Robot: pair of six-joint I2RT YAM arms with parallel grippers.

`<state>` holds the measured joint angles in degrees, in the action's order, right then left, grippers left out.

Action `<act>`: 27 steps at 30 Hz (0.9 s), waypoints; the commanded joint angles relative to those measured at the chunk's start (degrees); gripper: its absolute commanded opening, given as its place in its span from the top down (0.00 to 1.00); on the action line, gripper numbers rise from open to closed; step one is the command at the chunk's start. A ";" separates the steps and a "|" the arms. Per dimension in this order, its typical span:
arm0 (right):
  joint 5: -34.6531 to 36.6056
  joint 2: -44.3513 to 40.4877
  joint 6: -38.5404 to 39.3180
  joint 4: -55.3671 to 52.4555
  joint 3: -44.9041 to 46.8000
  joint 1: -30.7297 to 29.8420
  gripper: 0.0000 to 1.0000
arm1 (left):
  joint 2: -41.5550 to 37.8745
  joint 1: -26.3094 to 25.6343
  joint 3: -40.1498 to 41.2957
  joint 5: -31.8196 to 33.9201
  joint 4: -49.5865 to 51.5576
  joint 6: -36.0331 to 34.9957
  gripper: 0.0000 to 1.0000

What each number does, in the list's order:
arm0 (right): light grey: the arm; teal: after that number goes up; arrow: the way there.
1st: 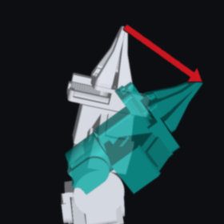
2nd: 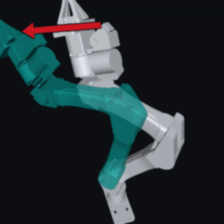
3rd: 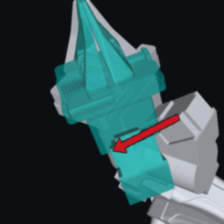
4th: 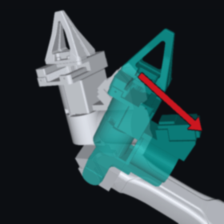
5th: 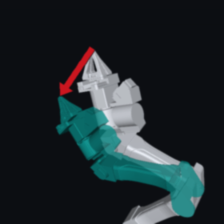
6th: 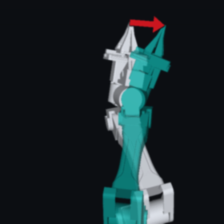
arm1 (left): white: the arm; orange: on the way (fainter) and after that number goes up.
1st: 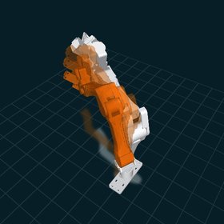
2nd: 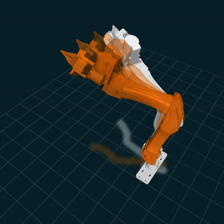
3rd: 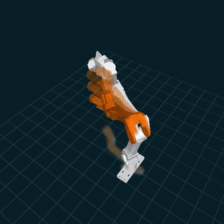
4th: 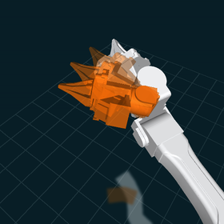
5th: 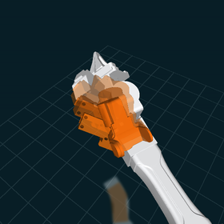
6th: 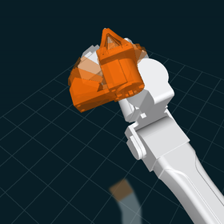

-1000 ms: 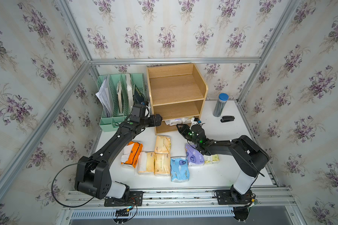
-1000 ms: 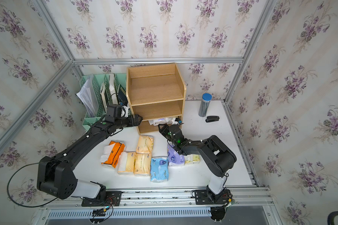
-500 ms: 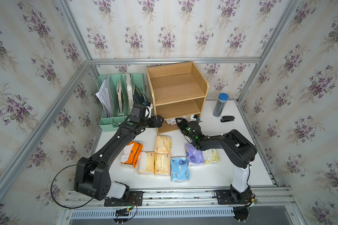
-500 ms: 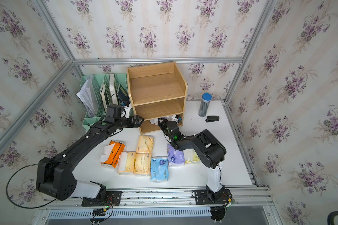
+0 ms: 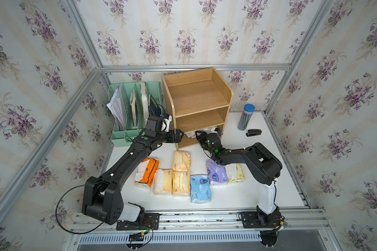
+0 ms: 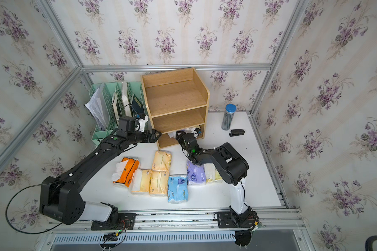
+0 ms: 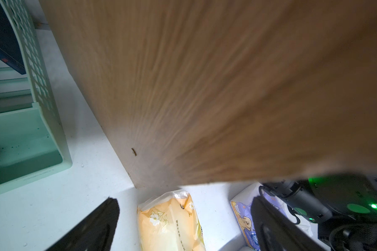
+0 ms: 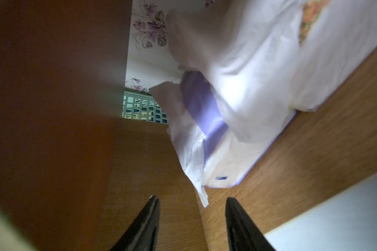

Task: Remove the tissue boxes from the shelf
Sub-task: Pick up a box of tissues from the shelf.

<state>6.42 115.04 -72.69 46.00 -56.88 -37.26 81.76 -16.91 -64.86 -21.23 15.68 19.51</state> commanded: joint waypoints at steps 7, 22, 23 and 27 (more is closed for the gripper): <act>1.47 0.76 -2.05 1.65 0.57 0.52 0.47 | 1.02 -0.06 -0.09 -1.99 -2.18 -0.40 0.01; 2.92 3.70 -5.01 4.31 -0.04 2.58 0.46 | 0.09 -0.01 1.39 -1.93 -2.66 -0.42 0.01; 2.92 3.86 -5.01 3.99 -0.23 2.62 0.46 | 0.15 -0.03 1.54 -2.01 -2.81 -0.43 0.01; 1.86 4.99 -5.01 4.00 -1.53 3.22 0.46 | 0.23 -0.04 1.68 -2.32 -2.62 -0.49 0.01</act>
<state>8.29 119.50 -77.67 48.97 -57.56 -34.30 82.26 -16.91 -63.20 -22.83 14.33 19.55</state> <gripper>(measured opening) 0.540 0.990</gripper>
